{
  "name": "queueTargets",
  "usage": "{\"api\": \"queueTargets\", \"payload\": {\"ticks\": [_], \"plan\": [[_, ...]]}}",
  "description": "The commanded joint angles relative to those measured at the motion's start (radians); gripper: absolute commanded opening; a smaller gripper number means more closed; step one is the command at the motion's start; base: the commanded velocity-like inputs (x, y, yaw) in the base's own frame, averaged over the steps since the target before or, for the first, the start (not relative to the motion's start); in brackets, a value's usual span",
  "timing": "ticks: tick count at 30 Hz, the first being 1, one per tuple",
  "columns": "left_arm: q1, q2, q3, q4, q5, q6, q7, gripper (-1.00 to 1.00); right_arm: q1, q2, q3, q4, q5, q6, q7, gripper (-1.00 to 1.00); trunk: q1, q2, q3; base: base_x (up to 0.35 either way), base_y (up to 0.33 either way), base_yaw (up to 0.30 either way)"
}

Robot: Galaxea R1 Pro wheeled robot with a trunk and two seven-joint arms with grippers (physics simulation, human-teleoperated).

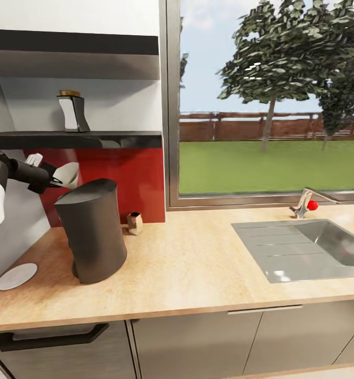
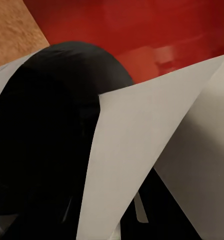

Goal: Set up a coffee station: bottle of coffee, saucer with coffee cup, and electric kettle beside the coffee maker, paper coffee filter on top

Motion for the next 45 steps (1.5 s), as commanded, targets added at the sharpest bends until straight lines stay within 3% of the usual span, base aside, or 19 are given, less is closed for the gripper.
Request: {"api": "queueTargets", "payload": {"ticks": [1, 15, 33, 34, 45], "plan": [[0.0, 0.0, 0.003, -0.001, 0.008, 0.002, 0.009, -1.0, 0.0, 0.001, -0.003, 0.001, -0.008, -0.004, 0.001, 1.0, 0.0, -0.001, 0.0, 0.0, 0.0, -0.027], [0.04, 0.005, 0.003, -0.013, 0.009, 0.001, 0.013, -1.0, 0.0, 0.001, -0.002, 0.001, -0.008, -0.004, 0.001, 1.0, 0.0, -0.001, 0.0, 0.0, 0.0, -0.004], [0.044, 0.005, 0.002, -0.013, 0.007, 0.001, 0.013, -1.0, 0.0, 0.001, -0.001, 0.002, -0.008, -0.004, 0.001, 1.0, 0.0, -0.001, 0.0, 0.0, 0.0, 0.0], [0.044, 0.005, 0.002, -0.013, 0.007, 0.001, 0.013, 1.0, 0.0, 0.001, -0.002, 0.002, -0.008, -0.004, 0.001, 1.0, 0.0, -0.001, 0.0, 0.0, 0.0, 0.0], [0.044, 0.005, 0.003, -0.013, 0.007, 0.001, 0.013, 1.0, 0.0, 0.001, -0.002, 0.002, -0.008, -0.004, 0.001, 1.0, 0.0, -0.001, 0.0, 0.0, 0.0, 0.0]]}}
